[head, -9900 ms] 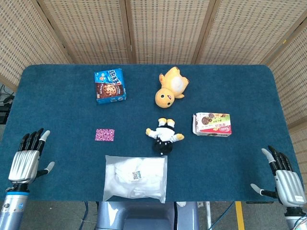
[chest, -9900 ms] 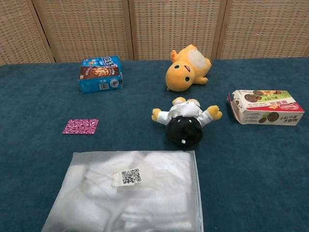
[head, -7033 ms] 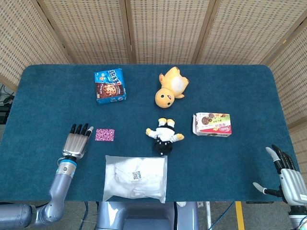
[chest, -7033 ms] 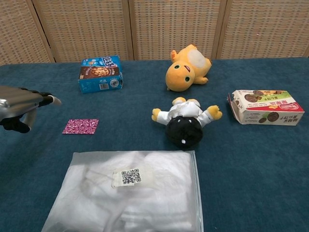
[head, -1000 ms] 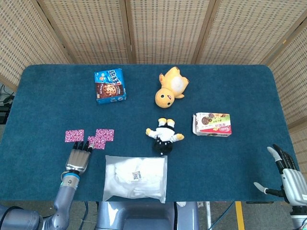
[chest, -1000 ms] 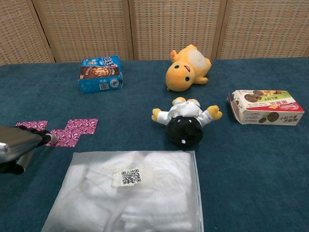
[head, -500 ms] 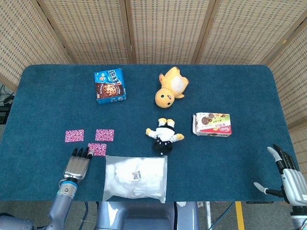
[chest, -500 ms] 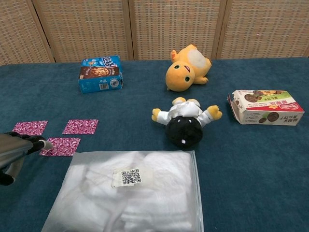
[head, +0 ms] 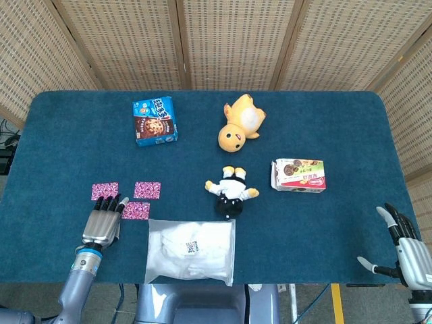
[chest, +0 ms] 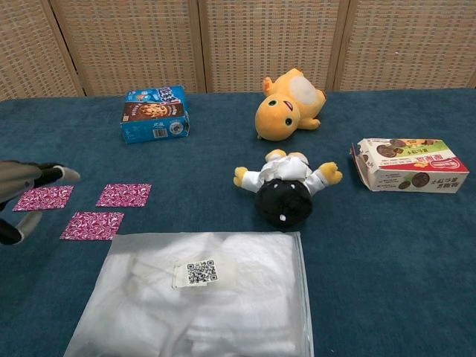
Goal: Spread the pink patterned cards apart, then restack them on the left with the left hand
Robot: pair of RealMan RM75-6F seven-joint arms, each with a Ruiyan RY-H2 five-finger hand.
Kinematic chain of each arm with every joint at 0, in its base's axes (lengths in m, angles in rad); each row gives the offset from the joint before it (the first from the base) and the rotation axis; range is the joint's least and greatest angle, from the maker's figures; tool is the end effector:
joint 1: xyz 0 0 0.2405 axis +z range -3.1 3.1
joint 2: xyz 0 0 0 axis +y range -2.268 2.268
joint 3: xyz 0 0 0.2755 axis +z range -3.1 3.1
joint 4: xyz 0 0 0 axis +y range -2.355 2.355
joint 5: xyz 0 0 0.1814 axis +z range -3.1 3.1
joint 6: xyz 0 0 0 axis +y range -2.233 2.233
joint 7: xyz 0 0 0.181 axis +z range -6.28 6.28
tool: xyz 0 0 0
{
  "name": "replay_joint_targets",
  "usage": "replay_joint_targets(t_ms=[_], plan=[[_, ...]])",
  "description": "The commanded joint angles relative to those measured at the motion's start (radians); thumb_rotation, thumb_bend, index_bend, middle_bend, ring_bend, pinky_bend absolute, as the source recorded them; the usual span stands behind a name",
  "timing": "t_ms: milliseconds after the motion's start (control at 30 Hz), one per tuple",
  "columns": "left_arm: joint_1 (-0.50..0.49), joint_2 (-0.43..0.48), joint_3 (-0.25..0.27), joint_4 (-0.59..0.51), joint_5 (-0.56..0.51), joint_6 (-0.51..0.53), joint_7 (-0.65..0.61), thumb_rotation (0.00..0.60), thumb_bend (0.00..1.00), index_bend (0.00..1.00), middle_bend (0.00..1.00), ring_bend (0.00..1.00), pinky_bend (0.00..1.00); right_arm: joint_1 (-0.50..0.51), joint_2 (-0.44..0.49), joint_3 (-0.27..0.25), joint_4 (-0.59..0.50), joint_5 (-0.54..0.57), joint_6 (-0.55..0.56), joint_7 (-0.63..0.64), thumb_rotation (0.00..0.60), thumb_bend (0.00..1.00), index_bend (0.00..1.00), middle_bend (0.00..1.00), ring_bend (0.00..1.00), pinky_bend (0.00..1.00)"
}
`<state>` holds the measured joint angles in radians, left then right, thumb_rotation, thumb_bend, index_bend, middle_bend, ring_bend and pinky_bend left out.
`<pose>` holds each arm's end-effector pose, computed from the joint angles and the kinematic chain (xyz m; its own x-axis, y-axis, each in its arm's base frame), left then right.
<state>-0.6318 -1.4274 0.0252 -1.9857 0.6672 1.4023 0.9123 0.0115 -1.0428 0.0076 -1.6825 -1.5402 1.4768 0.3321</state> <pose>-0.2220 0.2915 0.0356 0.6002 0.4315 0.6735 0.7706 -0.0864 -0.6314 -0.3204 -0.1853 0.2013 0.0812 -0.0710 0.9942 -0.9954 0.0448 0.0845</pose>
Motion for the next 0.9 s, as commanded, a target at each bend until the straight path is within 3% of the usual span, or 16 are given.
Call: replay_joint_targets(t_ms=[33,200,300,600,900], plan=[[-0.01,0.011,-0.03,0.005,0.019,0.003,-0.008,0.6,0.51,0.06,0.0,0.0,0.0,0.001,0.0,0.0,0.0,0.002,-0.003,0.0,0.6,0.1,0.04,0.0,0.0,0.0],[-0.041,-0.01,-0.088,0.04,0.018,0.015,0.021,0.6,0.28,0.06,0.0,0.0,0.0,0.001,0.0,0.002,0.003,0.006,-0.003,0.005,0.6,0.1,0.04,0.0,0.0,0.0],[-0.057,-0.034,-0.113,0.069,0.013,0.015,0.032,0.6,0.2,0.06,0.0,0.0,0.0,0.002,0.0,0.002,0.006,0.008,-0.007,0.009,0.6,0.1,0.04,0.0,0.0,0.0],[-0.118,-0.126,-0.197,0.184,-0.07,-0.012,0.084,0.6,0.18,0.07,0.0,0.0,0.0,0.008,-0.005,0.003,0.01,0.017,-0.022,0.007,0.6,0.11,0.04,0.0,0.0,0.0],[-0.173,-0.187,-0.254,0.279,-0.184,-0.054,0.124,0.6,0.2,0.24,0.0,0.0,0.0,0.014,-0.008,0.005,0.016,0.03,-0.041,0.012,0.6,0.1,0.04,0.0,0.0,0.0]])
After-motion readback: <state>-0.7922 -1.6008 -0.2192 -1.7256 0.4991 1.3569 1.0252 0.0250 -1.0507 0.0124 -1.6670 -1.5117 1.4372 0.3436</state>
